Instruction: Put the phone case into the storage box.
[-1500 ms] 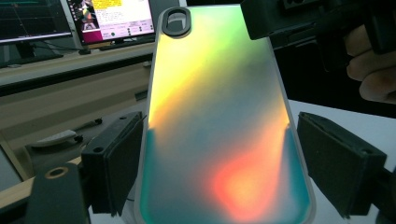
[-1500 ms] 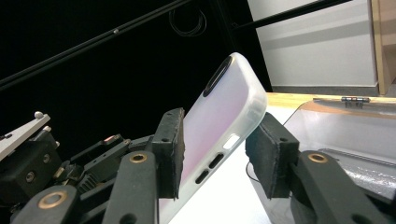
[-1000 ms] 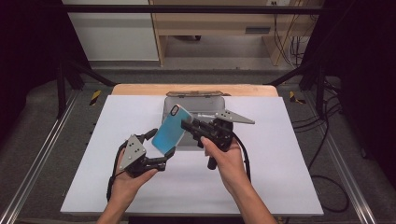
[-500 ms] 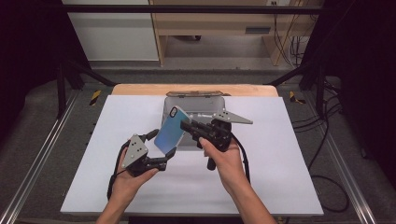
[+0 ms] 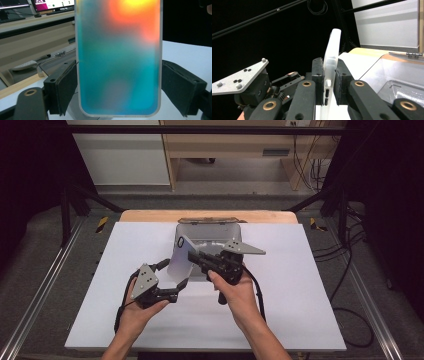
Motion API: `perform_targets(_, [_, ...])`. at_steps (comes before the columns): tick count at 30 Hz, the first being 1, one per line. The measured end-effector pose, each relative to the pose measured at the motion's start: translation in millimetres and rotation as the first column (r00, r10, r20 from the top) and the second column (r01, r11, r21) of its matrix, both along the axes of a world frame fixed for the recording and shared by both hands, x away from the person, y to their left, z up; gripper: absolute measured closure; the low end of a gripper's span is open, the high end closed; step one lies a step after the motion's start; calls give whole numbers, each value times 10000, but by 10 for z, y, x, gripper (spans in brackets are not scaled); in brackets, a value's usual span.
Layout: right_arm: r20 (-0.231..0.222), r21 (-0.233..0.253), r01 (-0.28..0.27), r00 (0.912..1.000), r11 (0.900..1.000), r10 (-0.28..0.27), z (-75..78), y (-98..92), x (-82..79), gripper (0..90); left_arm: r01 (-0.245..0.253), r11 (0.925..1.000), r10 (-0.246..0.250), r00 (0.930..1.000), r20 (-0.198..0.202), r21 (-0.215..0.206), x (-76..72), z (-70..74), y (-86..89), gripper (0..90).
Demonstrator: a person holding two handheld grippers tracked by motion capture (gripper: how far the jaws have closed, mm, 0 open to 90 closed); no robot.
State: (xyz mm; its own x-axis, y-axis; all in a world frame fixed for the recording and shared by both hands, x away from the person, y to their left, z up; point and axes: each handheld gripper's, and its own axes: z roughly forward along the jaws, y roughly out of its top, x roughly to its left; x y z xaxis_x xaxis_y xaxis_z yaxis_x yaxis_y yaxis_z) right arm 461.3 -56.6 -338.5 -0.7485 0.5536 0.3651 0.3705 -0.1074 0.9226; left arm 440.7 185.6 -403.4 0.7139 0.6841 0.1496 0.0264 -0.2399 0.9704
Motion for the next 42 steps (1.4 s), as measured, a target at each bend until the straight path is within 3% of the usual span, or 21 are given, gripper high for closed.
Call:
perform_targets(20, [235,-270,-159,9996,9995,166,10,1,-48,809,334,9992,-340,9991,-264,-240,26,-39,-24,174])
perform_targets(42, [312,-461,-382,9987,9982,397,29,72,-55,808,458,9984,-468,9985,-289,-324,23,-48,55,176])
